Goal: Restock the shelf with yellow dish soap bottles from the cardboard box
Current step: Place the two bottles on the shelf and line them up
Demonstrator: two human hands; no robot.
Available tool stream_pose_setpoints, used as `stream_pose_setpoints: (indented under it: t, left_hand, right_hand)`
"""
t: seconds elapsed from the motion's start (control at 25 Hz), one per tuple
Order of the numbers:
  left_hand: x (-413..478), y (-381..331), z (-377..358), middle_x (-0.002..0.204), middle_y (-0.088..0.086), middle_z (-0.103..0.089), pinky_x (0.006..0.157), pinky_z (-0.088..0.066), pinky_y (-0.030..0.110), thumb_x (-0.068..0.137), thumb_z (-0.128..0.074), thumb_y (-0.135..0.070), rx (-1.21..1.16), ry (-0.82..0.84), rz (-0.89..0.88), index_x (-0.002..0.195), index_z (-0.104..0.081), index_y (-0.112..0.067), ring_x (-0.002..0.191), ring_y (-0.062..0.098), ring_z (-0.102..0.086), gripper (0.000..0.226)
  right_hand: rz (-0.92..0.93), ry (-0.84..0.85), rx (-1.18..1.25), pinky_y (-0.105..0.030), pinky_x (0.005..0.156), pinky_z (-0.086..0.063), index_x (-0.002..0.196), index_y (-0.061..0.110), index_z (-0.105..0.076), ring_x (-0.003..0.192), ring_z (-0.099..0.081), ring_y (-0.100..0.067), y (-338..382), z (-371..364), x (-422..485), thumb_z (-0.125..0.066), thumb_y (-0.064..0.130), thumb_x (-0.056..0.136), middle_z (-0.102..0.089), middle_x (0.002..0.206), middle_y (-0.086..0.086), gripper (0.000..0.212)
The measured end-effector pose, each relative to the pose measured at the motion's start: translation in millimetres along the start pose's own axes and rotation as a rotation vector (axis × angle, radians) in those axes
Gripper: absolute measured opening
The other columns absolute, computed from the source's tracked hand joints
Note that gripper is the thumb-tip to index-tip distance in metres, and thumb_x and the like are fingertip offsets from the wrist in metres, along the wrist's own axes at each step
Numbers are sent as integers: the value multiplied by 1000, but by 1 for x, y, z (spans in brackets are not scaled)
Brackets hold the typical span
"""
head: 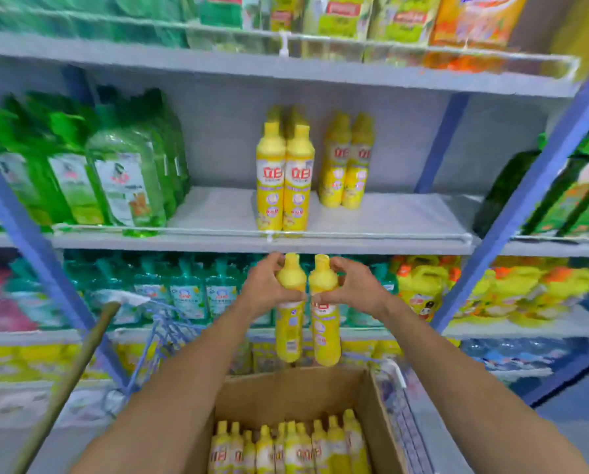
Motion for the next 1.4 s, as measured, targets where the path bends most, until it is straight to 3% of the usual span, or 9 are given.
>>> stream_pose_setpoints:
  t: [0.12, 0.28, 0.44, 0.56, 0.68, 0.8, 0.92, 1.2, 1.4]
  left_hand:
    - [12, -65, 27, 97, 2, -69, 84, -60, 44, 45, -94, -26, -26, -53, -128, 98, -60, -23, 81, 15, -66, 63]
    - [25, -132, 39, 104, 4, -72, 85, -60, 39, 53, -97, -16, -35, -104, -255, 112, -62, -17, 95, 20, -71, 68]
    - [40, -182, 36, 101, 0, -71, 80, -56, 28, 58, -96, -15, 3, -125, -347, 109, -63, -14, 90, 15, -67, 61]
    - [55, -209, 34, 99, -4, -69, 76, -53, 25, 59, -96, -21, 53, -177, -359, 109, -62, -15, 87, 9, -64, 61]
    - [73, -232, 29, 97, -8, -66, 71, -48, 18, 58, -96, -21, 99, -219, -389, 109, -62, -15, 85, 6, -60, 61]
    - [94, -242, 21, 92, -13, -64, 68, -48, 18, 58, -96, -19, 118, -257, -382, 105, -62, -17, 79, 2, -59, 58]
    - [120, -240, 10, 95, -6, -68, 68, -51, 22, 57, -95, -17, 102, -257, -351, 104, -61, -17, 81, 9, -62, 58]
    - [171, -223, -18, 96, -7, -66, 78, -56, 33, 56, -95, -16, 103, -253, -258, 105, -59, -19, 88, 14, -65, 60]
    - [192, -192, -33, 96, -4, -71, 74, -56, 33, 53, -93, -27, 82, -248, -247, 104, -60, -24, 89, 20, -71, 62]
  right_hand:
    - [92, -100, 51, -51, 83, -59, 98, 22, -65, 92, -73, -24, 53, 51, 2, -96, 30, 54, -74, 97, -1, 54]
    - [181, -176, 86, -47, 87, -60, 104, 14, -66, 97, -73, -28, 90, 100, 3, -95, 25, 60, -74, 102, -6, 54]
    - [232, -178, 151, -42, 90, -60, 116, 12, -68, 101, -73, -27, 109, 139, 10, -91, 11, 69, -76, 108, -6, 52]
    - [269, -164, 159, -34, 86, -61, 119, 10, -67, 99, -73, -22, 121, 167, 23, -90, 8, 71, -76, 108, -4, 52]
    - [306, -175, 154, -20, 76, -58, 120, 8, -65, 87, -72, -6, 131, 196, 41, -88, 3, 72, -75, 106, -1, 53]
    - [343, -180, 126, -20, 77, -58, 120, 10, -65, 88, -69, -7, 132, 215, 64, -90, 7, 71, -74, 108, -4, 55]
    - [356, -182, 124, -20, 77, -58, 120, 10, -64, 88, -68, -9, 120, 225, 87, -90, 8, 70, -72, 107, -4, 57]
    - [301, -136, 172, -19, 74, -57, 107, 16, -66, 82, -68, -7, 75, 233, 136, -92, 5, 66, -72, 99, 1, 50]
    - [279, -111, 267, -20, 76, -55, 120, 9, -64, 88, -72, -6, 40, 223, 145, -88, 0, 71, -75, 104, 0, 56]
Point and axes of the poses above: each hand's wrist, its own x-axis towards the middle knuckle, its own z-axis out of the back of the hand, y = z × x, the point moved 6 cm from there along x, towards the middle knuckle
